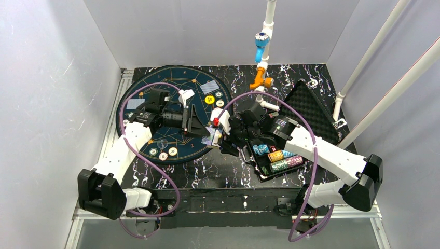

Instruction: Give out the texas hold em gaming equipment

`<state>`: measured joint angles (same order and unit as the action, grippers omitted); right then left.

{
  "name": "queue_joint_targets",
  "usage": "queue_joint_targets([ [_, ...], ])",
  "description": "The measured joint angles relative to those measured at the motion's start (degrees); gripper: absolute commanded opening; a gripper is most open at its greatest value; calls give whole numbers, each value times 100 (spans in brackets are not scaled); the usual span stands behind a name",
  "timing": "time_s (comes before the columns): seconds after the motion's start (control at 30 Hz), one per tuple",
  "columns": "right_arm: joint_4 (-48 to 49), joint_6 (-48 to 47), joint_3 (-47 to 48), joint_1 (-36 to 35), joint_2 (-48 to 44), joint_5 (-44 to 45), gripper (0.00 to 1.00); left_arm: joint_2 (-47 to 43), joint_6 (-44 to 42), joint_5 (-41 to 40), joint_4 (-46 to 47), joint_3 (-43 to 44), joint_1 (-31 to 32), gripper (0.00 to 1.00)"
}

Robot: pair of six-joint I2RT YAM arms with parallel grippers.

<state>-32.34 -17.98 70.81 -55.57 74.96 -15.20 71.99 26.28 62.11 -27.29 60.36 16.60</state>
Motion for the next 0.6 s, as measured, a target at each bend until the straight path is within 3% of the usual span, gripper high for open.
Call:
queue_joint_targets([
  [0.13, 4, 0, 0, 0, 0, 2, 1, 39, 13, -52, -31, 0, 103, 36],
  [0.33, 2, -4, -9, 0, 0, 52, 1, 33, -195, -20, -337, 0, 7, 3],
  [0.6, -52, -20, -42, 0, 0, 227, 1, -4, -621, 140, -916, 17, -750, 0],
])
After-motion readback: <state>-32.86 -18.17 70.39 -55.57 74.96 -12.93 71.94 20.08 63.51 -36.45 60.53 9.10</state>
